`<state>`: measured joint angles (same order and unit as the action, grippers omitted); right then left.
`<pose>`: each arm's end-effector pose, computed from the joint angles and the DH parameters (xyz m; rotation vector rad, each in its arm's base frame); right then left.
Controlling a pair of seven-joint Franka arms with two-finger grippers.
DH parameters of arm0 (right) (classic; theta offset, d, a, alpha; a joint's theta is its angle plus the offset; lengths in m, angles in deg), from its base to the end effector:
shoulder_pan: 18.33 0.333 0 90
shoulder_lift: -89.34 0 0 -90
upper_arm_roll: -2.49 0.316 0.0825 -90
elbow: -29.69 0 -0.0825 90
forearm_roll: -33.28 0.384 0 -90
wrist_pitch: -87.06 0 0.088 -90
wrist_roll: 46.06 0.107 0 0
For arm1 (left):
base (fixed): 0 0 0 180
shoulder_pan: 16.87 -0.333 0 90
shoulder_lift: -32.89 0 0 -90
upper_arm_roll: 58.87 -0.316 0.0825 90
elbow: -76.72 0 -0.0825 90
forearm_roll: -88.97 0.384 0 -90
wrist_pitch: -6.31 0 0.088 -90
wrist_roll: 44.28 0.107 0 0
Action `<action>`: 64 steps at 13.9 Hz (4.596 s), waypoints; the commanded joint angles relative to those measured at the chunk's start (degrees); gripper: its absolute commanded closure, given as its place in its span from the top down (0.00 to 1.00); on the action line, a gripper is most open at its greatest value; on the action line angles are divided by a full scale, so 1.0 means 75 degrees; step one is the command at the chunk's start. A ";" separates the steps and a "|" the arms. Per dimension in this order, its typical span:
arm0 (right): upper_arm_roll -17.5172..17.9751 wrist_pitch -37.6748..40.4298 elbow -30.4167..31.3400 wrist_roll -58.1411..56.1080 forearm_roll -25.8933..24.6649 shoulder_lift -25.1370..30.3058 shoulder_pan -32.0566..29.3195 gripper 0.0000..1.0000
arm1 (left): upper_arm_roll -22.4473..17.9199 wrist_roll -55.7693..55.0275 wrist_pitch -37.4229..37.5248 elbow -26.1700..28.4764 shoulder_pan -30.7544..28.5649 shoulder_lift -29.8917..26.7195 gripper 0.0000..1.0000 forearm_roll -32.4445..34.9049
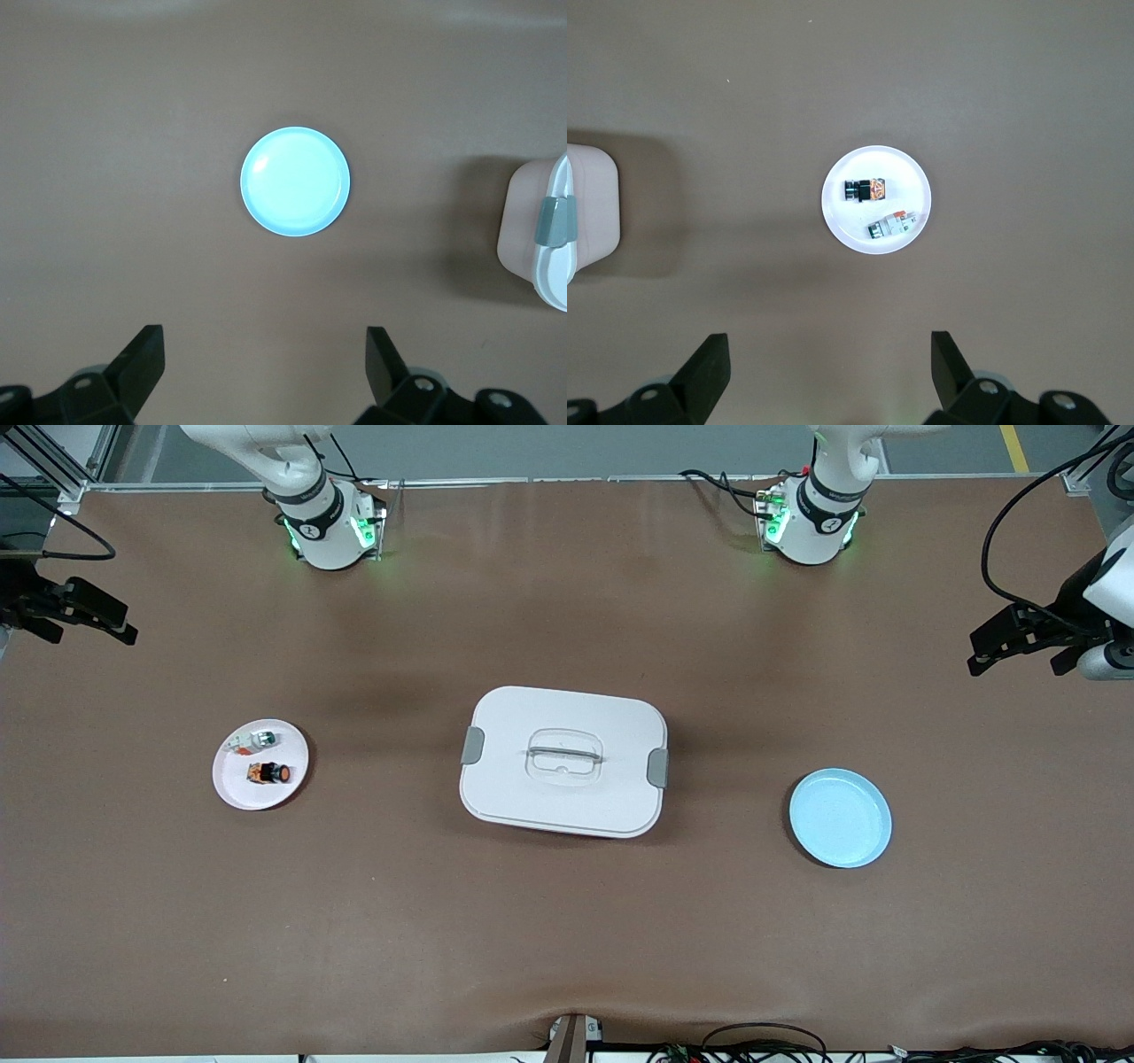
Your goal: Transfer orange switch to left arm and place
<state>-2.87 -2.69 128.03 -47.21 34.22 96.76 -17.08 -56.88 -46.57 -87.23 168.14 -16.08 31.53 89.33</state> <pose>0.5108 -0.0381 0.6243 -3.1110 0.0791 0.0306 0.5528 -0.0264 0.6315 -3.1357 0.0137 -0.0956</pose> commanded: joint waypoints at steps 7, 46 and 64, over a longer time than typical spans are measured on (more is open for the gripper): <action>0.0071 -0.0208 0.0129 0.0575 -0.0021 0.0218 -0.0072 1.00 | 0.0004 0.0153 0.0156 -0.0167 -0.0036 0.0041 1.00 -0.0084; 0.0071 0.0612 -0.0491 0.0740 -0.0079 -0.0729 -0.0084 1.00 | -0.0019 0.0188 0.0156 -0.0167 -0.0047 0.0041 1.00 -0.0072; 0.0071 -0.0229 -0.0435 0.0669 0.0038 -0.2618 -0.0107 1.00 | 0.0004 0.0165 0.0156 -0.0307 -0.0047 0.0064 1.00 -0.0084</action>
<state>-2.53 -1.62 122.77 -42.30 34.26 77.23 -17.30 -56.91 -46.55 -87.13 167.31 -16.19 31.54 89.33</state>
